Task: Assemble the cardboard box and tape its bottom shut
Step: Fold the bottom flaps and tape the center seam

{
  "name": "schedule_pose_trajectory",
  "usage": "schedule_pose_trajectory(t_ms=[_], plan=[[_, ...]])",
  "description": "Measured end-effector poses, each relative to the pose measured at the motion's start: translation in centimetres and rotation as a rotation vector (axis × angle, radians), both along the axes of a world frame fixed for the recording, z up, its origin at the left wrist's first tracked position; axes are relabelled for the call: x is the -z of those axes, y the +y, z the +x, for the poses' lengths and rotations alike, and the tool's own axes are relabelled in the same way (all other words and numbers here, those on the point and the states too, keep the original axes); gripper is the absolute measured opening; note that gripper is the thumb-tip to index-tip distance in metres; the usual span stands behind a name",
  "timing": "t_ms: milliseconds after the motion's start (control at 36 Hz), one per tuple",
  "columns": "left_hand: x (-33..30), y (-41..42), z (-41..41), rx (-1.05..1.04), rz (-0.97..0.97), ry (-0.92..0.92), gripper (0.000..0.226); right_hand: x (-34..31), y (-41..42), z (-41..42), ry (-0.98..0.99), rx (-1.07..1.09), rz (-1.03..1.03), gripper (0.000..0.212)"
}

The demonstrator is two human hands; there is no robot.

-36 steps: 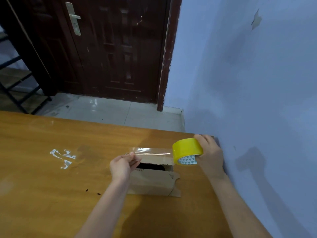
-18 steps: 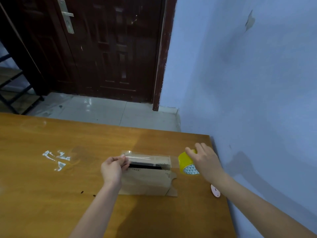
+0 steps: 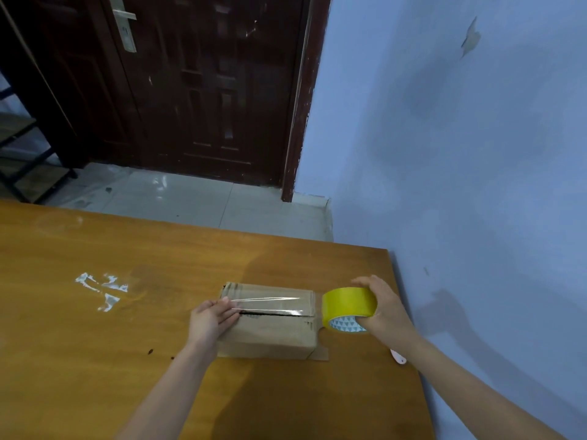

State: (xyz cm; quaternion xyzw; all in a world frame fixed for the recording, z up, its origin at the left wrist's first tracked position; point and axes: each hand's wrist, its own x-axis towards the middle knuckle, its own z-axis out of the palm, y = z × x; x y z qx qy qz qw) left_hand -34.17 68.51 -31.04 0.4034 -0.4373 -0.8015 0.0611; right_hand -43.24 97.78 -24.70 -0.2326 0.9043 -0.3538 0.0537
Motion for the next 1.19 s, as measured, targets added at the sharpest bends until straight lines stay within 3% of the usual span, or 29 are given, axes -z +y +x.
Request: schedule_pose_trajectory(t_ms=[56, 139, 278, 472, 639, 778, 889, 1056, 1194], plan=[[0.1, -0.1, 0.1, -0.008, 0.019, 0.010, 0.009, 0.0, -0.6, 0.4, -0.057, 0.052, -0.141, 0.051], [0.3, -0.1, 0.2, -0.045, 0.034, 0.012, 0.010, 0.0, -1.0, 0.8, 0.022, 0.011, -0.114, 0.043], [0.5, 0.0, -0.1, -0.077, 0.026, -0.003, 0.016, -0.7, -1.2, 0.4, 0.436, -0.193, 0.343, 0.054], [0.5, 0.2, -0.4, -0.093, 0.022, -0.009, 0.012, -1.4, -1.8, -0.8, 0.529, -0.334, 0.541, 0.055], [0.6, 0.1, -0.5, -0.116, 0.023, -0.023, 0.014, -1.4, -2.2, -1.6, 0.580, -0.420, 0.865, 0.053], [0.7, 0.3, -0.5, -0.100, 0.012, -0.038, 0.015, -0.4, -2.3, -1.6, 0.461, -0.427, 1.060, 0.045], [0.7, -0.6, -0.3, -0.081, 0.051, -0.018, 0.012, 0.0, -2.4, -2.1, 0.315, -0.350, 0.986, 0.040], [0.6, -2.4, 0.0, 0.007, 0.098, 0.019, 0.027, 0.2, -0.4, -2.6, 0.182, -0.307, 0.563, 0.045], [0.6, -2.3, 0.2, 0.025, 0.171, 0.034, 0.032, 0.4, 0.2, -1.6, -0.063, -0.032, 0.194, 0.043]])
